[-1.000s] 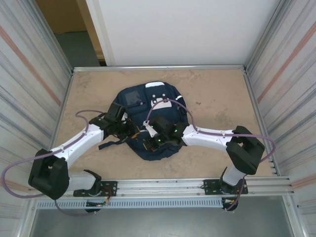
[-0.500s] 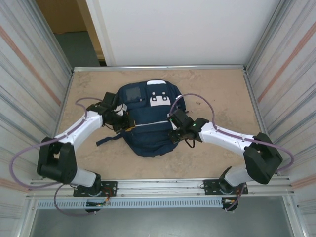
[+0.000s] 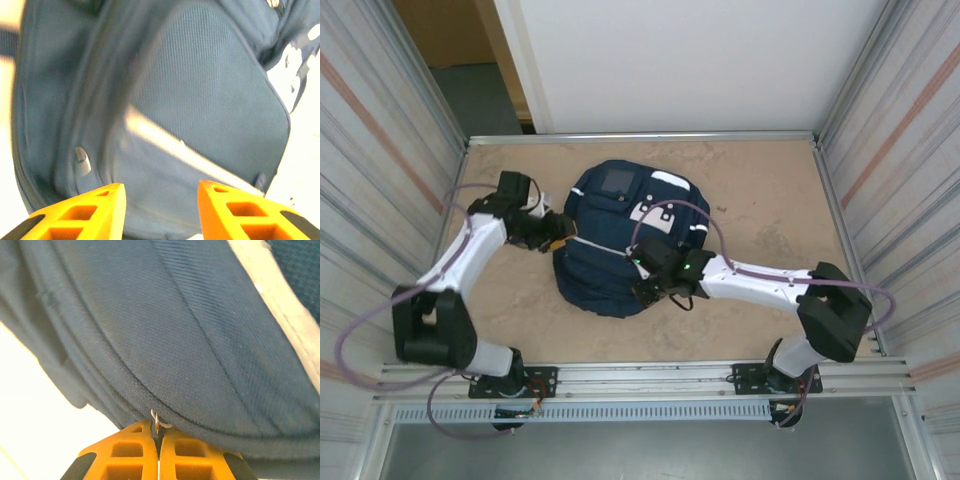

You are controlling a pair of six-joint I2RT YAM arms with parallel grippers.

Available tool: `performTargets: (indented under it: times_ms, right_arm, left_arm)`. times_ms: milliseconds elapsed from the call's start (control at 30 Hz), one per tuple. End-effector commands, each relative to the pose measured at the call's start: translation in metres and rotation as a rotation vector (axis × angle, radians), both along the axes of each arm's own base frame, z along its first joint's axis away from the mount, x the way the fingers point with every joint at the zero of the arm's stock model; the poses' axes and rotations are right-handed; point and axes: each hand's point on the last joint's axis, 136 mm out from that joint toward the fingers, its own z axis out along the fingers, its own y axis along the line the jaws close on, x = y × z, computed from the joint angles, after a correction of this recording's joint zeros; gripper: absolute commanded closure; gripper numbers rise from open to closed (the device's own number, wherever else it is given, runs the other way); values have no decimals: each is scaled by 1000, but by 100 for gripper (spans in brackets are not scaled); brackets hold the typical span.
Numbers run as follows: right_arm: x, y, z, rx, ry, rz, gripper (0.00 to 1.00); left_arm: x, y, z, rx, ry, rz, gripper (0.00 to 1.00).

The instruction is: Pack the student bag

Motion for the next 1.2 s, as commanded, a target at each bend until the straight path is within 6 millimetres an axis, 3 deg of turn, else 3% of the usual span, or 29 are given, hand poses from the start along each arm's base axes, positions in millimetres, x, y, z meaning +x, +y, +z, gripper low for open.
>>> performTargets:
  times_ms: [0, 133, 333, 500, 600, 1000, 1167]
  right_arm:
    - [-6, 45, 26, 133, 10, 64, 100]
    - [-20, 61, 25, 135, 29, 110, 100]
    - [-39, 78, 26, 165, 45, 171, 100]
    - [-45, 87, 29, 192, 38, 187, 100]
    - [-47, 91, 31, 202, 47, 189, 100]
    - [-46, 92, 31, 205, 39, 190, 100]
    - [-59, 103, 35, 232, 61, 234, 100]
  left_arm:
    - [-51, 7, -3, 14, 44, 2, 54]
    - [-77, 13, -1, -3, 54, 80, 46]
    - [-65, 1, 11, -88, 16, 153, 46]
    - [-56, -20, -4, -69, -2, 138, 45]
    - [-58, -21, -19, -24, 36, 163, 45]
    - [-70, 2, -37, 27, 43, 336, 46]
    - [-63, -4, -45, -6, 57, 351, 52]
